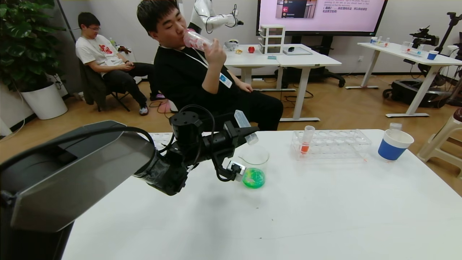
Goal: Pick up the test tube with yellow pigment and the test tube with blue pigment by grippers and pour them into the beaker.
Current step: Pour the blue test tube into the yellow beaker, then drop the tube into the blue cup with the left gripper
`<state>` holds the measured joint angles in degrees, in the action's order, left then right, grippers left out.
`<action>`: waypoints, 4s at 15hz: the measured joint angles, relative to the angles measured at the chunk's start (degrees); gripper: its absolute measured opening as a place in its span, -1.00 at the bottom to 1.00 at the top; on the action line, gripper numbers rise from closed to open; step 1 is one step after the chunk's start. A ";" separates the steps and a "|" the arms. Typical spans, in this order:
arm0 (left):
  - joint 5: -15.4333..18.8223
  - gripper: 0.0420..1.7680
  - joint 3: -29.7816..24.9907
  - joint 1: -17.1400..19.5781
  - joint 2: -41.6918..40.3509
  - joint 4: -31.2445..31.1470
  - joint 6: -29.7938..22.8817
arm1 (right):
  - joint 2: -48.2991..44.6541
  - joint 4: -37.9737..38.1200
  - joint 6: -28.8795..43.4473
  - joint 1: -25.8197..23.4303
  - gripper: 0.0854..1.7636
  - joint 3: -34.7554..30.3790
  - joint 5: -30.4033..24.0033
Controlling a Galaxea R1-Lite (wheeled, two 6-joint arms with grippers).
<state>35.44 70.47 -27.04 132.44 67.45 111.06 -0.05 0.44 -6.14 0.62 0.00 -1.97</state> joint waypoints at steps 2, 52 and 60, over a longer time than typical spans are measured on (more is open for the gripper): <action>-0.09 -0.48 -0.11 0.02 -0.29 -0.28 -1.66 | 0.00 0.00 -0.02 0.00 0.97 0.00 0.00; -48.25 -0.48 -12.09 38.44 -7.14 1.56 -110.42 | 0.00 0.00 -0.02 -0.02 0.97 0.00 0.00; -48.20 -0.48 -14.49 38.45 -2.73 6.53 -111.11 | 0.00 0.00 -0.05 -0.02 0.97 0.00 -0.02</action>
<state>-12.76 55.98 11.41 129.71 73.98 -0.05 -0.05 0.44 -6.19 0.60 0.00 -2.00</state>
